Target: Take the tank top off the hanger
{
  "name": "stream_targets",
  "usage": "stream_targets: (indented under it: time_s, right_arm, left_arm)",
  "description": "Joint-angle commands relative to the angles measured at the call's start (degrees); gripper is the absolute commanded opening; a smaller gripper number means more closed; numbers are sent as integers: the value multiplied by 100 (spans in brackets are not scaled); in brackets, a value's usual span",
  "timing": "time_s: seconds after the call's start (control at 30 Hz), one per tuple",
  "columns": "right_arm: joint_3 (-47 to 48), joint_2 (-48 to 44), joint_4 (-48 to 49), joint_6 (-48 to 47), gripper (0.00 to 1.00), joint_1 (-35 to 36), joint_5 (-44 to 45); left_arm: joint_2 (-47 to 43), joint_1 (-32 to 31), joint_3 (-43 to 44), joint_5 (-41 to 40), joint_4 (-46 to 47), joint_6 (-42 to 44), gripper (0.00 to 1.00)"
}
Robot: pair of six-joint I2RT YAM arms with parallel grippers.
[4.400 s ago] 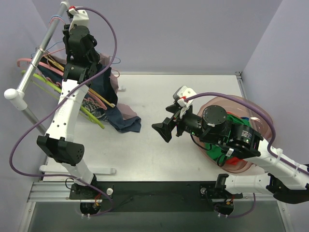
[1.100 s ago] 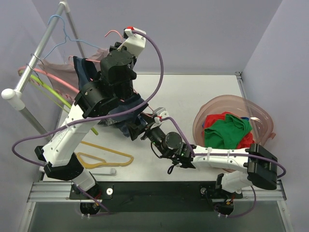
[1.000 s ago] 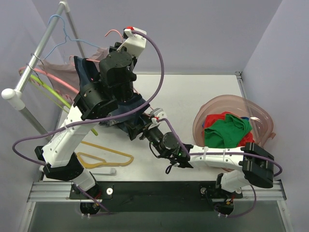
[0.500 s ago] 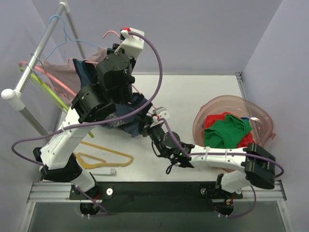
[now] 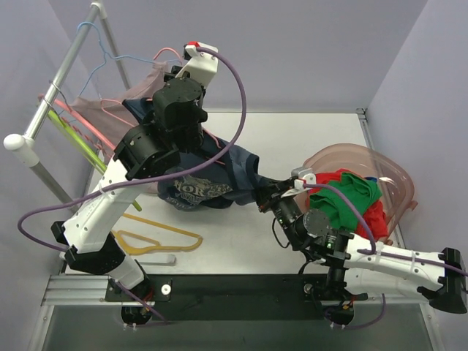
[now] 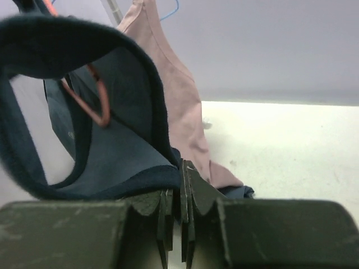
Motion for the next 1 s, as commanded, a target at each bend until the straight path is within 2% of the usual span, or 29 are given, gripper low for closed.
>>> stream_targets:
  time_s: [0.0, 0.1, 0.2, 0.37, 0.53, 0.6, 0.67, 0.8, 0.97]
  right_arm:
    - [-127, -698, -680, 427, 0, -10, 0]
    - [-101, -997, -1426, 664, 0, -19, 190]
    - [-267, -1147, -1727, 892, 0, -80, 464]
    - [-312, -1174, -1876, 1218, 0, -405, -141]
    - [31, -779, -2473, 1585, 0, -852, -299]
    - [-30, -673, -2501, 1754, 0, -1012, -624]
    - [-49, -707, -2430, 1772, 0, -1091, -730]
    - [179, -1199, -2535, 1544, 0, -1091, -618]
    - [698, -1613, -3010, 1263, 0, -1118, -388]
  left_arm:
    - [29, 149, 362, -169, -29, 77, 0]
    - [90, 140, 520, -143, -221, -45, 0]
    - [161, 87, 925, 33, -635, -397, 0]
    - [117, 52, 951, 261, -933, -669, 0]
    - [73, -36, 1320, 1087, -1531, -1458, 0]
    - [3, -53, 1400, 1446, -1716, -1645, 0]
    - [-58, -71, 1304, 1484, -1812, -1769, 0]
    - [-374, -10, 488, 1044, -1699, -1593, 0]
    - [-559, -10, 187, 956, -1593, -1514, 0]
